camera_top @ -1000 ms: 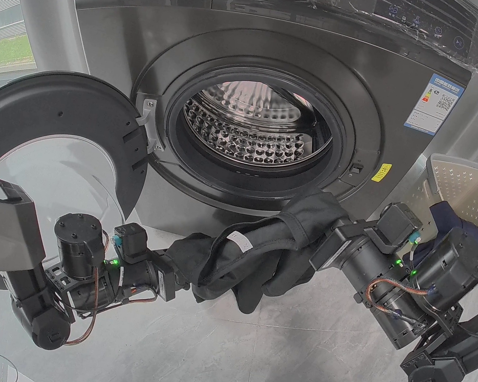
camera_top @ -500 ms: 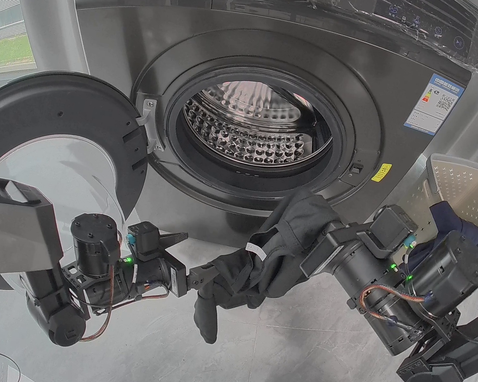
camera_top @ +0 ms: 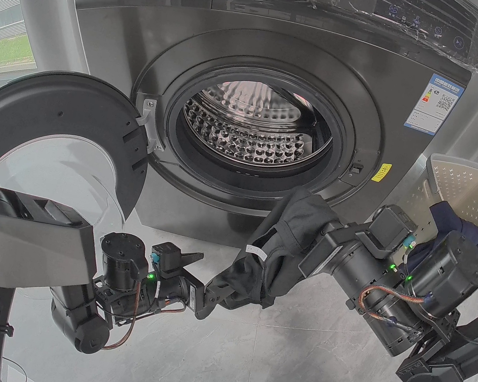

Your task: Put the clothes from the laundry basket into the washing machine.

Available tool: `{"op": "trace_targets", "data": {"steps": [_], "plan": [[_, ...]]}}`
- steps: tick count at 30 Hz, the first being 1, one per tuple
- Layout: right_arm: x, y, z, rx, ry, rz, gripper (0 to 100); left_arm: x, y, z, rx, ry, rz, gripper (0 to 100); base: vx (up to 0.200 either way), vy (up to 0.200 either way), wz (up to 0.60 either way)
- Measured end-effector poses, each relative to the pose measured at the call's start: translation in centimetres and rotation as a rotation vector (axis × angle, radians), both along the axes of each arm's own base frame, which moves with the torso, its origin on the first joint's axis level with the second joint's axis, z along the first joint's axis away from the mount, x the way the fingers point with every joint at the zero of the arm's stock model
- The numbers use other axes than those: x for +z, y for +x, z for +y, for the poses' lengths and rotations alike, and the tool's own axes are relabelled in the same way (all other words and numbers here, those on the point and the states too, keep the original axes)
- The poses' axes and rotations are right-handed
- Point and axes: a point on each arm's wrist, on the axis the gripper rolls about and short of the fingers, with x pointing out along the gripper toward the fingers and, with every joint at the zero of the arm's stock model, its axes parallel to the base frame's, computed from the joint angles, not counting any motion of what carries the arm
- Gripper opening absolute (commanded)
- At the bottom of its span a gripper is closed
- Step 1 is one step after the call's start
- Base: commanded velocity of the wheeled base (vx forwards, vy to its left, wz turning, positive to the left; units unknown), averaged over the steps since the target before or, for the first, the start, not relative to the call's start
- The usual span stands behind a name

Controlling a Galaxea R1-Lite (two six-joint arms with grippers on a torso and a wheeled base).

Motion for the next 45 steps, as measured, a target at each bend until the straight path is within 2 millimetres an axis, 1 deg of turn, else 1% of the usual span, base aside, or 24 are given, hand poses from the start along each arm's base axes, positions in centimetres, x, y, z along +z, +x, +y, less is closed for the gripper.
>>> {"op": "trace_targets", "data": {"steps": [4, 9, 18, 25, 27, 28, 32, 36, 41, 45], "plan": [[0.0, -0.1, 0.0, 0.002, 0.0, 0.001, 0, -0.7, 0.4, -0.9, -0.016, 0.001, -0.001, 100, 0.0, 0.0, 0.0], [-0.1, -0.3, 0.1, 0.008, 0.001, 0.006, 0, -1.1, 1.1, -1.7, -0.025, -0.007, -0.015, 100, 0.0, 0.0, 0.0], [-0.2, -0.5, 0.2, 0.016, 0.0, 0.011, 0, -2.7, 2.0, -2.6, -0.035, 0.015, -0.029, 100, 0.0, 0.0, 0.0], [-0.2, -0.5, 0.3, 0.02, 0.002, 0.016, 0, -3.1, 2.1, -4.0, -0.059, 0.009, -0.044, 100, 0.0, 0.0, 0.0], [-0.3, -0.5, 0.3, 0.023, 0.003, 0.018, 0, -3.2, 2.2, -4.1, -0.058, 0.008, -0.049, 100, 0.0, 0.0, 0.0], [-0.3, -0.6, 0.3, 0.023, 0.003, 0.019, 0, -3.2, 2.2, -4.2, -0.057, 0.008, -0.049, 0, 0.0, 0.0, 0.0], [-0.3, -0.6, 0.3, 0.023, 0.002, 0.019, 0, -3.2, 2.2, -4.3, -0.057, 0.006, -0.051, 0, 0.0, 0.0, 0.0], [-0.4, -0.6, 0.3, 0.022, 0.001, 0.021, 0, -2.7, 2.5, -4.2, -0.028, -0.004, -0.062, 0, 0.0, 0.0, 0.0], [-0.5, -0.4, 0.0, 0.009, -0.003, 0.024, 0, -1.2, 2.6, -3.5, 0.006, -0.022, -0.083, 0, 0.0, 0.0, 0.0], [-0.5, 0.1, -0.6, -0.013, -0.004, 0.026, 0, 0.3, 1.8, -2.1, 0.028, -0.024, -0.084, 0, 0.0, 0.0, 0.0]]}}
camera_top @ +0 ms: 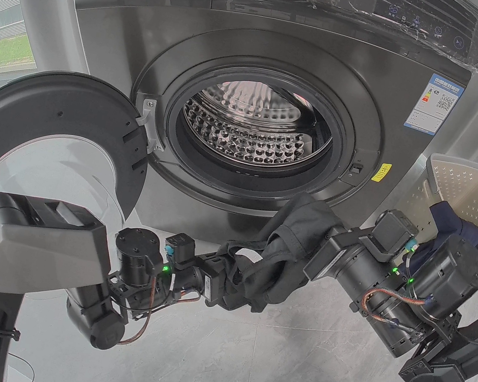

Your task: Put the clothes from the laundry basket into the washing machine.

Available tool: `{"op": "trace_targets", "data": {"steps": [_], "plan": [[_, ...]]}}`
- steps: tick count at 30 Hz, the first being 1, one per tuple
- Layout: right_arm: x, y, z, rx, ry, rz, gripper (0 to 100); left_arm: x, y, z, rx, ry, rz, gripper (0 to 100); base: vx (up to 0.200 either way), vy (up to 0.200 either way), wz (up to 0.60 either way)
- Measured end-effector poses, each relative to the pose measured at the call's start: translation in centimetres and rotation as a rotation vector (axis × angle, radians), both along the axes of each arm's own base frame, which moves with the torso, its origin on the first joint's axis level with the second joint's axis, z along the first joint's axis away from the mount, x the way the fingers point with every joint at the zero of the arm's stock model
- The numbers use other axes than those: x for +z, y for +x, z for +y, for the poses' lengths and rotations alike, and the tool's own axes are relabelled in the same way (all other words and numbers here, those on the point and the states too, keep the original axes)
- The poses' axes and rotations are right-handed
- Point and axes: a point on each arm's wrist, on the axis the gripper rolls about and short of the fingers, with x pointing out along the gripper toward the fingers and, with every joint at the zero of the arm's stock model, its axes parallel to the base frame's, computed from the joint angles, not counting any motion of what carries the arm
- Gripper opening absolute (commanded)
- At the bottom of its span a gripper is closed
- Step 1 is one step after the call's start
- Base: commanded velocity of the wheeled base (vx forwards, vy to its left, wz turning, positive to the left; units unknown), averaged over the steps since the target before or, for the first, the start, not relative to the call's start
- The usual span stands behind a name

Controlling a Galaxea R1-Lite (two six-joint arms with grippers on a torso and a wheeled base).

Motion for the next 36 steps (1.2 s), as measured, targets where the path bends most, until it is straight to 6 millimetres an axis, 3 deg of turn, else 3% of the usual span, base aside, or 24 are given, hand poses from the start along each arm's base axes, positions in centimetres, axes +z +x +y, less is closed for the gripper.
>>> {"op": "trace_targets", "data": {"steps": [10, 17, 25, 36], "plan": [[-0.2, 1.4, -2.3, -0.08, 0.019, 0.006, 0, 4.1, -4.6, 5.0, 0.052, 0.009, 0.022, 0, 0.0, 0.0, 0.0], [-0.7, 2.4, -4.2, -0.14, 0.02, 0.023, 0, 7.0, -6.8, 7.2, 0.083, -0.028, -0.023, 0, 0.0, 0.0, 0.0], [-0.9, 3.4, -6.0, -0.207, 0.018, 0.031, 0, 9.8, -7.5, 8.3, 0.099, -0.081, -0.102, 0, 0.0, 0.0, 0.0], [-0.2, 2.8, -5.2, -0.175, 0.029, 0.004, 0, 14.2, -8.0, 9.0, 0.109, -0.201, -0.227, 0, 0.0, 0.0, 0.0]]}}
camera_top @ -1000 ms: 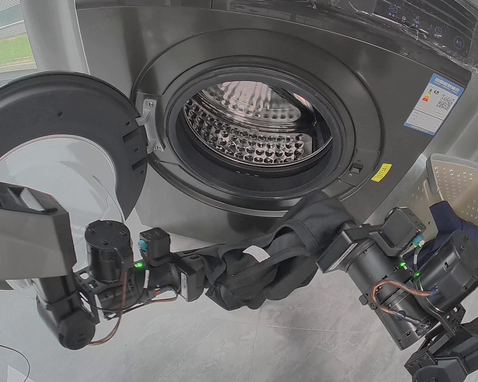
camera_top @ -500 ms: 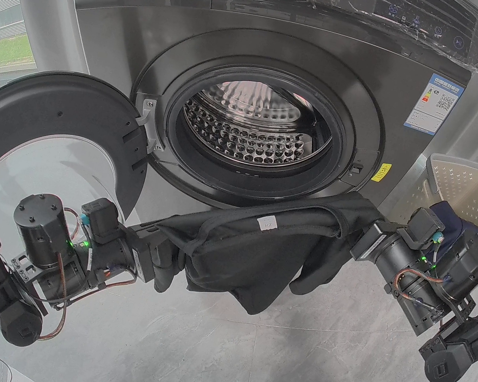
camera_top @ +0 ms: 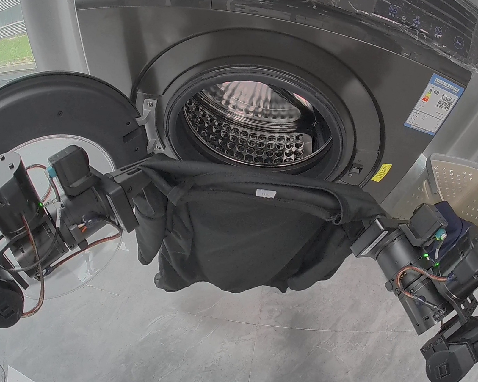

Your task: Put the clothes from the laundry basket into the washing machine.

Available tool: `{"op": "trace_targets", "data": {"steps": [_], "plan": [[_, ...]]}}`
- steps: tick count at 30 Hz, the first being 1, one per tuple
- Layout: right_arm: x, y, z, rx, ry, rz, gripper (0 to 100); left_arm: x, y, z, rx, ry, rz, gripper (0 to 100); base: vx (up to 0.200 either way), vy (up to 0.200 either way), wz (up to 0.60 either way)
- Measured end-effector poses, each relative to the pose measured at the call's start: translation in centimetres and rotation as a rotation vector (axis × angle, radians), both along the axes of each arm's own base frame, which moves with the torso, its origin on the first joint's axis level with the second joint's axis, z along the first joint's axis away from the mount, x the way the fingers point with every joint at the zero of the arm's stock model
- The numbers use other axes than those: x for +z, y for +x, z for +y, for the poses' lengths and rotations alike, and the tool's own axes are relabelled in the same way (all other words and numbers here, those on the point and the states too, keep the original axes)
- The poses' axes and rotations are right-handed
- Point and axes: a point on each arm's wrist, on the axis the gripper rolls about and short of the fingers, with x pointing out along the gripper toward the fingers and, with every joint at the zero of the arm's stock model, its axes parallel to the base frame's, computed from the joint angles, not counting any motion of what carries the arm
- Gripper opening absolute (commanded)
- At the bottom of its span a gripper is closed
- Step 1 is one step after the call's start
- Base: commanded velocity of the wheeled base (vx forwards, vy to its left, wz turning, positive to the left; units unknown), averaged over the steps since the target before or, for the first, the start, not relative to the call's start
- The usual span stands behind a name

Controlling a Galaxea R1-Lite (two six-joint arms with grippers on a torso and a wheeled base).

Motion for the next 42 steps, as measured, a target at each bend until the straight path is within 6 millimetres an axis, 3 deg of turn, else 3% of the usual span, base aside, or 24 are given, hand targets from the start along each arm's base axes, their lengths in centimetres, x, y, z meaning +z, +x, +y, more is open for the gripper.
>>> {"op": "trace_targets", "data": {"steps": [12, 31, 42], "plan": [[2.6, -0.7, -0.2, 0.001, 0.041, -0.09, 0, 2.4, -0.9, 0.8, 0.017, -0.044, -0.078, 0, 0.0, 0.0, 0.0], [4.1, -2.7, 0.4, 0.046, 0.067, -0.134, 0, 3.8, -2.4, 1.2, 0.007, -0.061, -0.133, 0, 0.0, 0.0, 0.0], [4.2, -2.9, 0.4, 0.053, 0.069, -0.135, 0, 3.6, -2.0, 1.0, -0.003, -0.055, -0.127, 0, 0.0, 0.0, 0.0]]}}
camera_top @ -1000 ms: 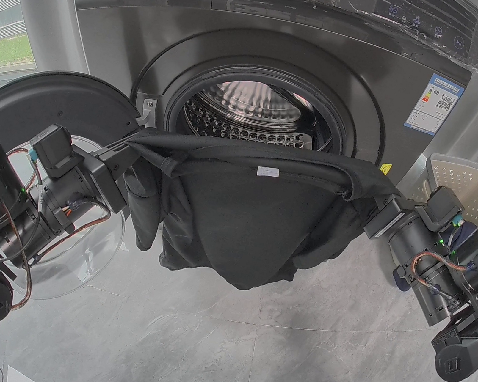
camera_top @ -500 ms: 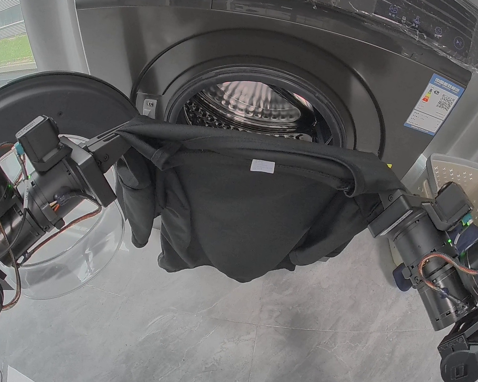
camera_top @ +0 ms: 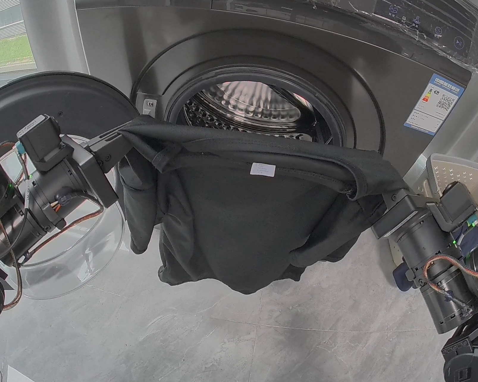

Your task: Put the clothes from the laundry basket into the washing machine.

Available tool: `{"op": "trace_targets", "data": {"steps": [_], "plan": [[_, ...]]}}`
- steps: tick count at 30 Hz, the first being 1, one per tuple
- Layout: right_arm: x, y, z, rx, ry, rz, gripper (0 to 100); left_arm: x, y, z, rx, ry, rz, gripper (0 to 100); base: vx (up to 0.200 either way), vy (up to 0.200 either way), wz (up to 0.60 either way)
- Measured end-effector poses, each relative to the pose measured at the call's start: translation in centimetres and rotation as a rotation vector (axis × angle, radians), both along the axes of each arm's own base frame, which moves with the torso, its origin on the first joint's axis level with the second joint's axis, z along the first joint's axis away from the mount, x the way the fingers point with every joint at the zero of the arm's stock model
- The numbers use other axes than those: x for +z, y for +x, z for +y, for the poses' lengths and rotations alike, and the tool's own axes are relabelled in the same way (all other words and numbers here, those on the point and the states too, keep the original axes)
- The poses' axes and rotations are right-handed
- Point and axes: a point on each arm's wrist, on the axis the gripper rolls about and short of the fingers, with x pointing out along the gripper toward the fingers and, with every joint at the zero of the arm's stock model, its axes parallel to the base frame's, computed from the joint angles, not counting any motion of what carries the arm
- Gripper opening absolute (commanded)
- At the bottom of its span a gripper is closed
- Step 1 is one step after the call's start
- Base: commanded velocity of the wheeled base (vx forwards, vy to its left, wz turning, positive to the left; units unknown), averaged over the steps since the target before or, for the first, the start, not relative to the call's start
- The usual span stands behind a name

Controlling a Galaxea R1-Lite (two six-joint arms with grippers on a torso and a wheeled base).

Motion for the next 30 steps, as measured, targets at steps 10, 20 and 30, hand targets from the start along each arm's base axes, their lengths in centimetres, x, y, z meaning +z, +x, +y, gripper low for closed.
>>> {"op": "trace_targets", "data": {"steps": [10, 20, 30], "plan": [[-0.4, -0.2, -0.1, 0.0, -0.011, 0.012, 0, -0.6, 0.2, -0.1, 0.0, 0.007, 0.023, 0, 0.0, 0.0, 0.0], [-0.2, -0.5, -0.3, 0.001, -0.008, 0.006, 0, -0.4, 0.1, -0.5, -0.019, 0.005, 0.015, 0, 0.0, 0.0, 0.0], [-1.4, -1.1, 0.3, 0.042, -0.038, 0.047, 100, -0.5, -0.5, -2.1, -0.085, 0.007, 0.02, 0, 0.0, 0.0, 0.0]]}}
